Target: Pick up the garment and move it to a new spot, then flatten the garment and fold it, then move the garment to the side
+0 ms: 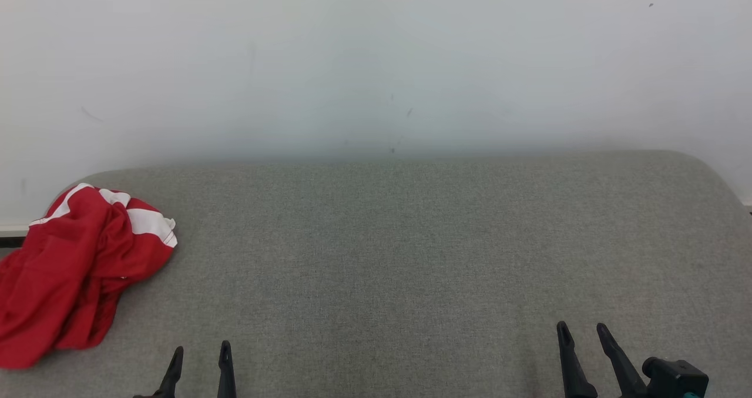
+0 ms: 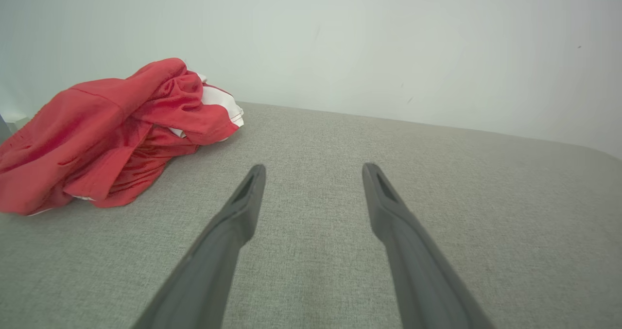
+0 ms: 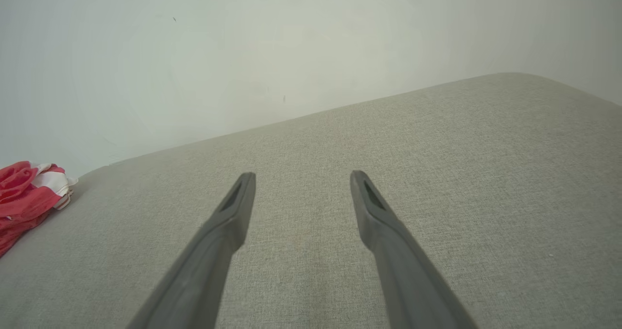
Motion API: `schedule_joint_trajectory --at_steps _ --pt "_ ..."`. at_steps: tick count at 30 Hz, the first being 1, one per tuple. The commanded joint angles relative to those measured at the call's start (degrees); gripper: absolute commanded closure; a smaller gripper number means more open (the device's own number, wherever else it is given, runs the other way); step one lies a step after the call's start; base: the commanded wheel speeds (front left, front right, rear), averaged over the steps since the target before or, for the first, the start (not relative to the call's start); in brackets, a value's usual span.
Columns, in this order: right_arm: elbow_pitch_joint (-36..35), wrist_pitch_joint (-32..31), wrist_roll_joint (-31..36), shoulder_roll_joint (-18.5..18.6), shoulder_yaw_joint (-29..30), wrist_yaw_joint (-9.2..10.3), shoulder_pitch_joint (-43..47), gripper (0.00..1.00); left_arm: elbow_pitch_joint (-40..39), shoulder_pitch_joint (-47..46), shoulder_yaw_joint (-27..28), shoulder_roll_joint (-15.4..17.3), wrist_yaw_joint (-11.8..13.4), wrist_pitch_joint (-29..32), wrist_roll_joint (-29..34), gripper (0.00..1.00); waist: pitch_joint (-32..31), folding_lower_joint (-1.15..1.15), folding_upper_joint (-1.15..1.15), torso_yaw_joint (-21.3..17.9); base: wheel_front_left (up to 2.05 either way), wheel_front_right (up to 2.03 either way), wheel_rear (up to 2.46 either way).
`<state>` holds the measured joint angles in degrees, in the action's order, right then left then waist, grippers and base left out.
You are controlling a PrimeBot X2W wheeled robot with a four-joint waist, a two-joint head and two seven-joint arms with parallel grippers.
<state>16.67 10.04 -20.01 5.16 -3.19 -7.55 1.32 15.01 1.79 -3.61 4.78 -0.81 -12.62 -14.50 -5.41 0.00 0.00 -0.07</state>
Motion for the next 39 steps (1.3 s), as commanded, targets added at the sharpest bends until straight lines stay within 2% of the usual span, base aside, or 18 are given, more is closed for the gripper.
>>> schedule_joint_trajectory --at_steps 1,21,39 --pt "-0.38 -0.17 1.78 0.38 0.09 0.1 0.64 0.0 -0.38 0.3 0.3 -0.14 -0.09 -0.59 1.33 0.0 -0.09 0.0 0.0 0.02 0.0 0.0 0.0" --pt "-1.51 -0.15 12.45 -0.62 0.77 0.12 2.01 0.0 0.29 0.7 2.29 -1.31 -1.34 -2.62 6.98 0.0 -0.78 0.0 0.0 0.07 0.0 0.0 0.0" --pt "-1.48 0.07 12.18 -0.9 0.85 0.12 2.05 0.0 1.07 0.42 2.9 -1.89 -1.99 -2.64 5.9 0.0 -0.69 0.0 0.0 -0.19 0.0 0.0 0.0"
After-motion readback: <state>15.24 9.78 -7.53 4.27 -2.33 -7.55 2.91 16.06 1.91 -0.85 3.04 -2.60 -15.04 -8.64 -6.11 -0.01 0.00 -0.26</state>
